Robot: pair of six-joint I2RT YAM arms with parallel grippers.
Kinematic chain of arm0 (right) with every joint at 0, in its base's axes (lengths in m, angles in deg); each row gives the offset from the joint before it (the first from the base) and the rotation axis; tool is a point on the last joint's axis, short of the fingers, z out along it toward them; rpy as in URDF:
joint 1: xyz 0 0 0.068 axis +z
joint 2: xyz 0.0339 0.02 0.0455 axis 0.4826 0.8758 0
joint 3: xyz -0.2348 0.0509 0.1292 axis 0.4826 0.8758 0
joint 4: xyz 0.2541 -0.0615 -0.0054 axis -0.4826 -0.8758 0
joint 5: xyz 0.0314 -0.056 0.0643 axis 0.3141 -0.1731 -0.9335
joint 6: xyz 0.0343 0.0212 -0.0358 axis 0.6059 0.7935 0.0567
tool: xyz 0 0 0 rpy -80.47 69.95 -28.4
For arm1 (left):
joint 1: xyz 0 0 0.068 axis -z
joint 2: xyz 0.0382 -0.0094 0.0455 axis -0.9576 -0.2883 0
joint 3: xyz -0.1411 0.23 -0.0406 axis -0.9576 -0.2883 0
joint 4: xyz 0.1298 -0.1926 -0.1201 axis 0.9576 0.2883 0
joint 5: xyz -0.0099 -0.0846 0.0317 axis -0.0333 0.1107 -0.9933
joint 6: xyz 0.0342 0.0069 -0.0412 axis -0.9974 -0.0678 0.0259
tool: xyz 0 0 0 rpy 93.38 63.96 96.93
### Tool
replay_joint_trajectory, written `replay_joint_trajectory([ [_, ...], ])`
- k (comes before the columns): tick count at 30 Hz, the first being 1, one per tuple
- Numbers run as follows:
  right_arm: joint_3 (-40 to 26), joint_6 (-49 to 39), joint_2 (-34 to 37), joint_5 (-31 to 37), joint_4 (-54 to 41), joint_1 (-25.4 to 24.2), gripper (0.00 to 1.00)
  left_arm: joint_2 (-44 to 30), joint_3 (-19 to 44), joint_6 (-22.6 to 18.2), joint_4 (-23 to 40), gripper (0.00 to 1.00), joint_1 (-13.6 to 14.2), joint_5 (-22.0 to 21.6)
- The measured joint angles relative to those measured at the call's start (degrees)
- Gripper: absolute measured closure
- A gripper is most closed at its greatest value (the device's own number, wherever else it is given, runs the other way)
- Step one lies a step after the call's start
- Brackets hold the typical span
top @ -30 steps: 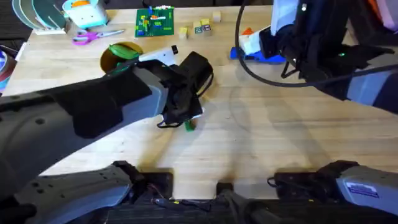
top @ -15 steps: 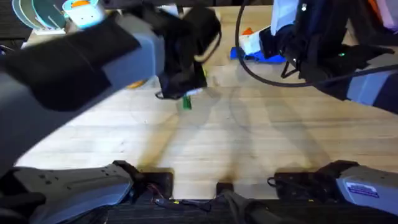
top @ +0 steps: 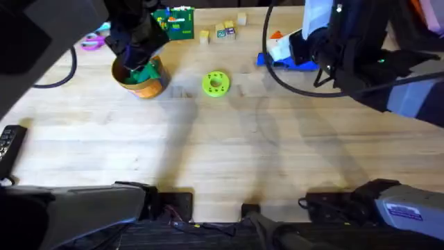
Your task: Pick up the gripper from the table and insert it into the empty holder that is missing its gripper. Then pick up a screw, insert it into the mounting hole, and use the screwdriver to tighten it. Finally, clean up the table by picking up the vegetable and placing it into the bucket.
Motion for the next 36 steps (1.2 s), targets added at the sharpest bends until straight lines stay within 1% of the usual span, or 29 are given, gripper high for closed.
replay_joint_trajectory([
  [4,0.00,0.03,-0.01,0.00,-0.01,0.01,0.011,-1.68,0.00,-0.02,0.12,0.988,-5.11,-0.13],
  [9,0.00,0.03,-0.01,-0.01,-0.02,0.00,0.008,-2.54,0.00,-0.02,0.05,0.989,-10.02,-0.11],
  [13,0.00,0.03,0.00,0.00,-0.01,-0.01,0.010,-3.17,0.00,-0.02,-2.07,0.990,-12.54,-0.05],
  [16,0.00,0.03,0.00,0.00,-0.01,0.00,0.008,-4.31,0.00,-0.07,-4.09,0.990,-13.24,0.33],
  [17,0.00,0.03,0.01,0.00,-0.01,-0.01,0.008,-4.84,0.00,-0.35,-4.53,0.967,-13.27,0.51],
  [18,0.00,0.03,0.01,0.00,-0.01,-0.01,0.010,-5.23,0.00,-0.32,-4.77,0.896,-13.25,0.59],
  [19,0.00,0.03,-0.01,0.00,-0.02,-0.01,0.009,-5.62,0.00,-0.52,-4.93,0.770,-13.25,0.58],
  [20,0.00,0.03,0.01,0.00,-0.01,-0.01,0.010,-5.99,0.00,-0.48,-4.97,0.603,-13.25,0.76],
  [22,0.00,0.03,0.01,0.00,-0.03,-0.01,0.010,-6.36,0.00,-0.44,-4.93,0.327,-13.25,0.83],
  [23,0.00,0.03,0.01,0.00,-0.02,-0.01,0.010,-6.42,0.00,-0.44,-4.93,0.257,-13.25,0.90],
  [25,0.00,0.03,-0.01,0.00,-0.03,-0.01,0.010,-6.40,0.00,-0.47,-4.95,0.180,-13.25,0.90],
  [27,0.00,0.03,0.01,-0.02,-0.01,-0.01,0.010,-6.40,0.00,-0.96,-4.91,0.065,-13.25,0.94],
  [28,0.00,0.03,-0.01,0.00,-0.03,-0.01,0.010,-6.37,0.03,-1.37,-4.87,0.044,-13.25,0.93],
  [30,0.00,0.03,0.01,-0.02,-0.03,-0.01,0.010,-6.16,0.34,-2.48,-4.07,0.026,-13.25,0.94],
  [33,0.00,0.03,-0.01,-0.04,-0.42,0.01,0.010,-5.28,2.19,-4.20,-0.71,0.009,-13.25,1.02],
  [36,0.00,0.04,-0.36,-0.04,-2.91,0.01,0.010,-2.93,5.29,-7.72,2.68,0.009,-13.25,2.65],
])
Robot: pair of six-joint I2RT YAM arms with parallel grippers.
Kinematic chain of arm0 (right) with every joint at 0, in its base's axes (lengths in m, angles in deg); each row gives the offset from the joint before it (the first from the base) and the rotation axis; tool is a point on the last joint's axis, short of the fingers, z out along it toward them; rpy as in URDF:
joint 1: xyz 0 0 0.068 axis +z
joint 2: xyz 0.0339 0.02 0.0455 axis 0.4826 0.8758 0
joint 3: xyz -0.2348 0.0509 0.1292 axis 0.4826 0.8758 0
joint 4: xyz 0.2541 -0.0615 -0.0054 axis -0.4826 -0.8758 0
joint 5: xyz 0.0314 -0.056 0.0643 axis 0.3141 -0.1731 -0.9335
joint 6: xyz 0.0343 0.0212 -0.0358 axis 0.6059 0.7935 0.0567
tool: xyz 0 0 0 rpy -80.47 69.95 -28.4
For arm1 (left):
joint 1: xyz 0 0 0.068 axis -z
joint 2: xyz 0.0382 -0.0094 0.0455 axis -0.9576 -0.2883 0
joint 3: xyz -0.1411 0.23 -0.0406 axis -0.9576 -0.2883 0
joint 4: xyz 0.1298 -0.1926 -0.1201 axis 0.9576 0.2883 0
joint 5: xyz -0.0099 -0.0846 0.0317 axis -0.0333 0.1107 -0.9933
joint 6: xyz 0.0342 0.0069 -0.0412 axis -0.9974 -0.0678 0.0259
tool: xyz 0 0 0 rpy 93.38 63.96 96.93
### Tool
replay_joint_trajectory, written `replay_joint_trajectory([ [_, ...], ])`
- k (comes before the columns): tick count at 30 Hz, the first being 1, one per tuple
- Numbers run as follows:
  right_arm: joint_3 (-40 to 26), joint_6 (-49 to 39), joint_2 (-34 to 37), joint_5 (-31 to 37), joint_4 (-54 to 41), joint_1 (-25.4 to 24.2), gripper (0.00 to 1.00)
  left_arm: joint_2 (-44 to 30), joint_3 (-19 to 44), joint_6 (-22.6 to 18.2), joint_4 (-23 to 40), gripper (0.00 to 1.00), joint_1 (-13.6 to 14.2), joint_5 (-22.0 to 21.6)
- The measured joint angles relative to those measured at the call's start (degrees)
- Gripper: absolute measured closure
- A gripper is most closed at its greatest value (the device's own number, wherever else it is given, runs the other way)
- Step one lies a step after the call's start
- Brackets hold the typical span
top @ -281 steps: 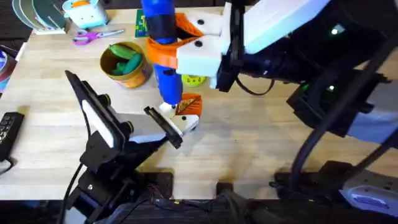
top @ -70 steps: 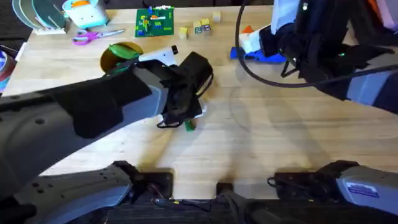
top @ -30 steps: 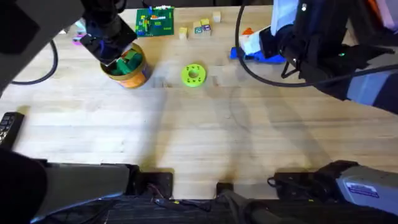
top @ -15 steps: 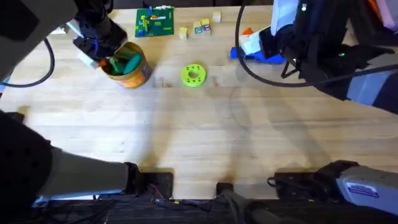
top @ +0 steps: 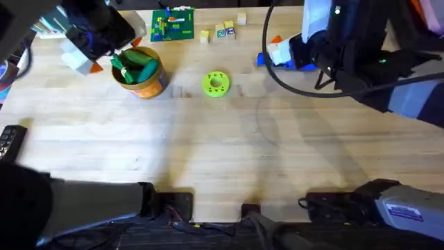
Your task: Pick up the gripper from the table and insert it into the empty holder that is missing its gripper. Then pick up a screw, insert it into the mounting hole, and use the screwdriver to tighten it. Finally, clean up the table by picking up the vegetable and placing it into the bucket.
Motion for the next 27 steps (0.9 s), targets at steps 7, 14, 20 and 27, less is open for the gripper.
replay_joint_trajectory([
  [7,-4.61,0.15,-4.50,-2.15,-21.17,0.00,0.010,8.72,6.02,-17.39,8.77,0.009,0.33,11.05],
  [14,-18.89,2.96,-8.94,-8.07,-46.44,0.00,0.011,17.29,6.12,-29.25,15.71,0.009,7.44,17.01],
  [20,-25.91,4.48,-13.49,-9.27,-61.36,0.00,0.010,23.52,6.12,-33.80,19.56,0.009,14.83,18.20],
  [27,-26.10,5.11,-18.37,-9.73,-66.43,0.00,0.011,27.60,6.12,-36.76,22.83,0.009,17.79,18.50],
])
